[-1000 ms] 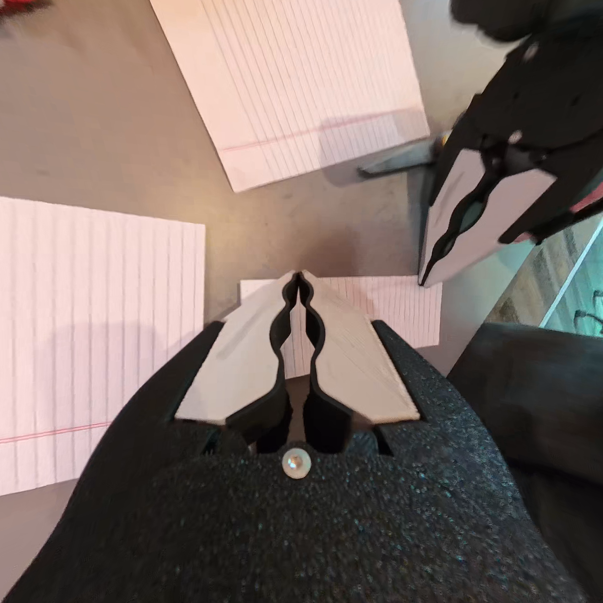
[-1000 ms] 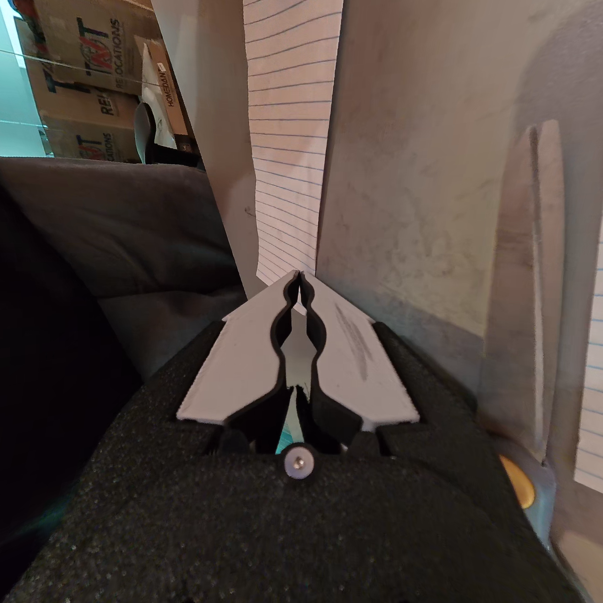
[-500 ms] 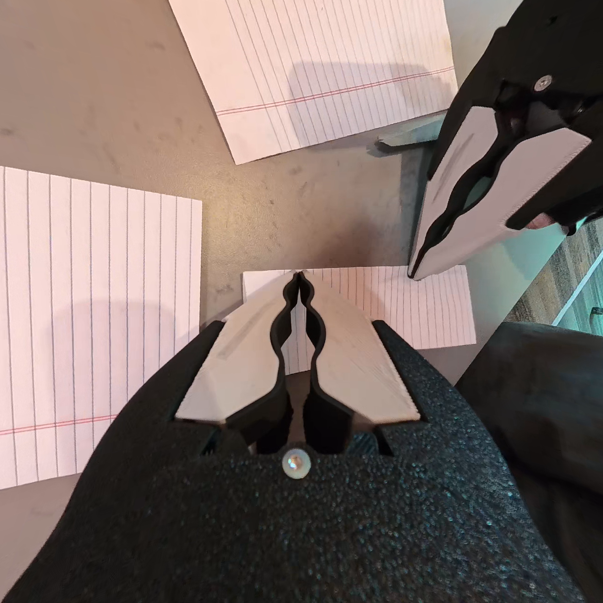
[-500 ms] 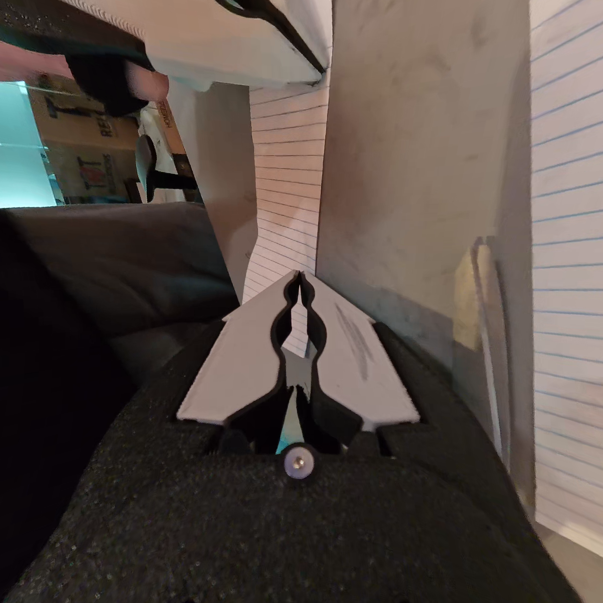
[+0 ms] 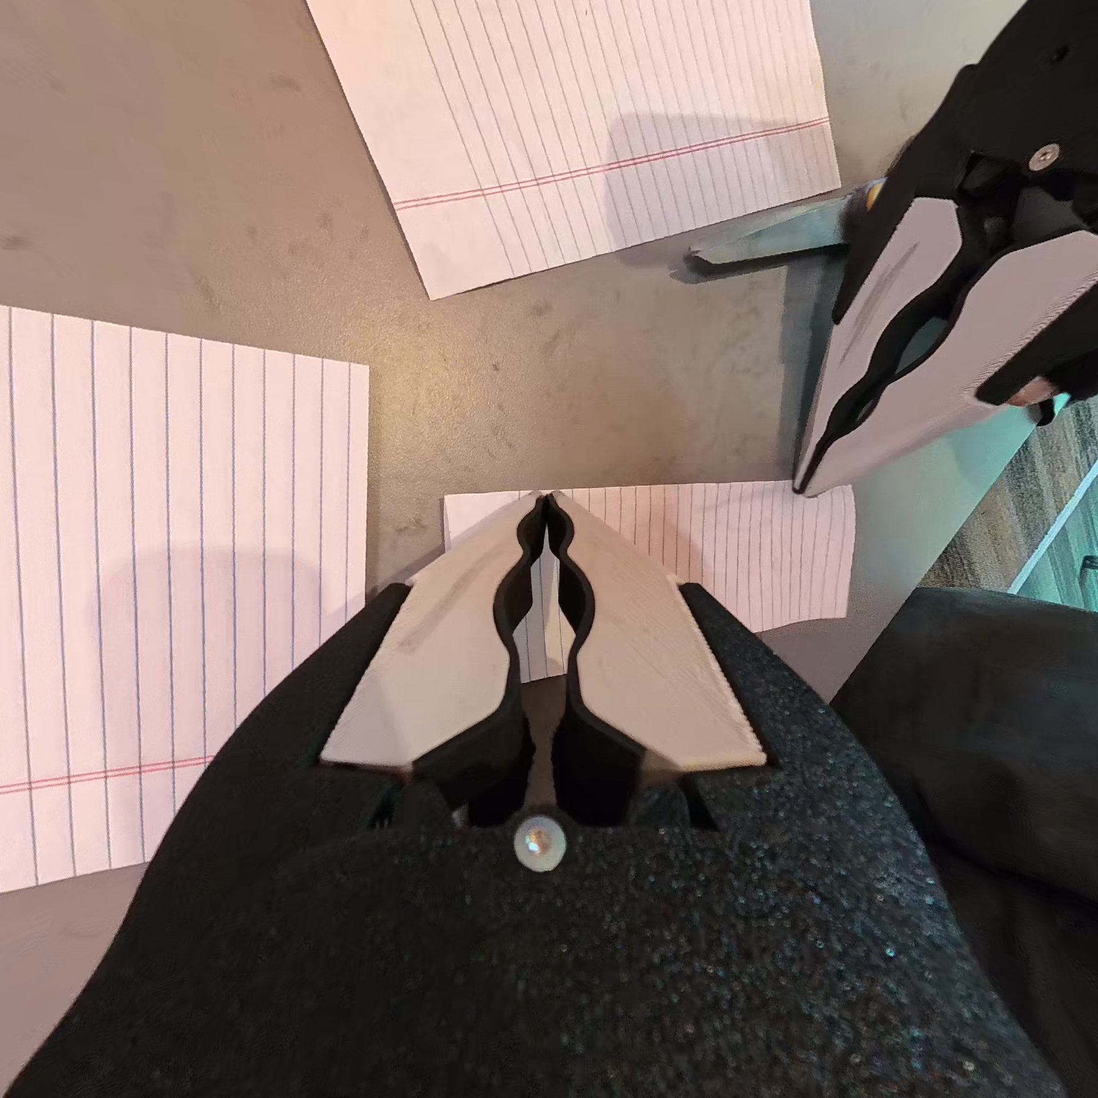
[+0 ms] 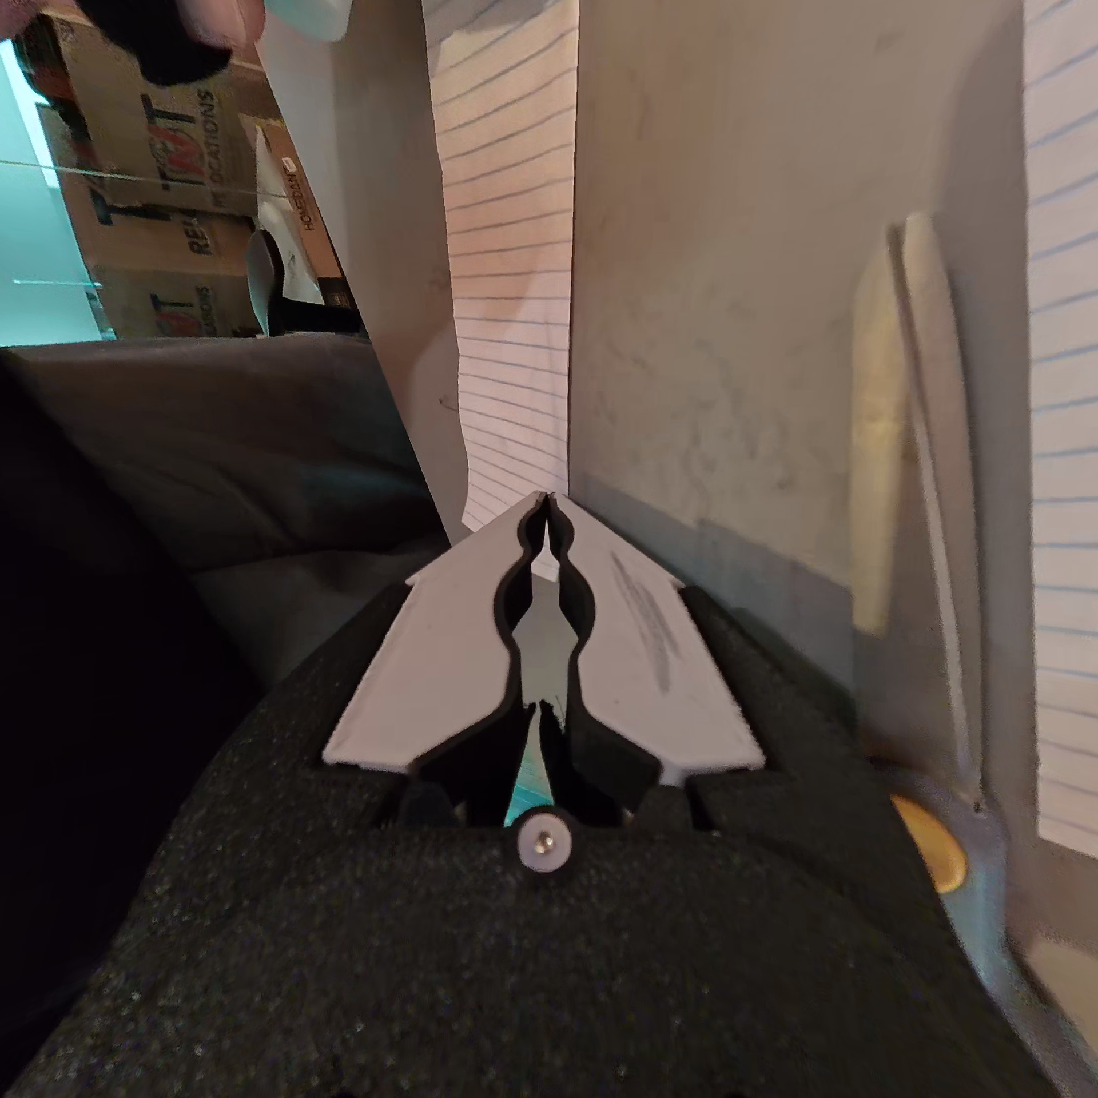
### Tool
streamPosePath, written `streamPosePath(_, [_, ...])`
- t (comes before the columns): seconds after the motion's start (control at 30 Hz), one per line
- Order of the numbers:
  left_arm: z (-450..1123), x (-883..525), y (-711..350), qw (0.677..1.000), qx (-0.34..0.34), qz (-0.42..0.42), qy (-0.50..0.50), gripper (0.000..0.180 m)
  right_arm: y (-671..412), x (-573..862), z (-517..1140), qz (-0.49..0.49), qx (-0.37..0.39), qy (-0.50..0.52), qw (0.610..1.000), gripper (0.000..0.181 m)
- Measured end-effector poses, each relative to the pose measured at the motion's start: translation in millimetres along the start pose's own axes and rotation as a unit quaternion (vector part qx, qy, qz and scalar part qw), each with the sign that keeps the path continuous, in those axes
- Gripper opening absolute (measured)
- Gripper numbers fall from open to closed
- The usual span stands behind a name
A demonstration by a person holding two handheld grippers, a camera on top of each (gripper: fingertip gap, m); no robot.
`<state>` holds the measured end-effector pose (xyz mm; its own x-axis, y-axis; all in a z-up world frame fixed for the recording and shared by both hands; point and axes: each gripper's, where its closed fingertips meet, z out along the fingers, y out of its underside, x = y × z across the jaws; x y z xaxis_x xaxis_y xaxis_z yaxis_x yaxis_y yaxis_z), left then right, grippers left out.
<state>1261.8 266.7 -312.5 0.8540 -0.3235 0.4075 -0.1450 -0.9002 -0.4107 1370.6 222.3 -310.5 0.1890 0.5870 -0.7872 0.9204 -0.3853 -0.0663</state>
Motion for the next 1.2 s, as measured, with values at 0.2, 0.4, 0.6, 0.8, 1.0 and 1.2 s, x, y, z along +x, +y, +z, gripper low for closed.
streamPosePath(0.2, [0.0,0.1,0.0,1.0,-0.003,0.0,0.002,0.0,13.6,0.9,-2.7,0.007,-0.004,-0.002,1.0,0.0])
streamPosePath(0.4, [0.0,0.0,0.1,1.0,-0.007,-0.001,0.001,0.0,21.7,1.1,-4.2,0.02,0.007,-0.01,1.0,0.0])
streamPosePath(0.6, [0.1,-0.1,0.1,1.0,-0.008,-0.002,0.0,0.0,34.1,1.2,-5.3,0.025,0.0,-0.009,1.0,0.0])
streamPosePath(0.8, [-0.1,1.8,-0.1,1.0,-0.015,0.008,-0.012,0.0,40.7,0.1,-5.7,0.007,-0.005,0.002,1.0,0.0])
streamPosePath(1.0, [-0.4,10.7,8.7,0.999,-0.022,0.024,-0.01,0.002,32.8,-8.3,-9.0,0.01,0.04,-0.007,0.999,0.0])
streamPosePath(1.2, [-2.7,11.4,14.0,0.999,-0.024,0.022,-0.009,0.002,24.7,-13.1,-6.2,-0.007,0.077,0.001,0.997,0.004])
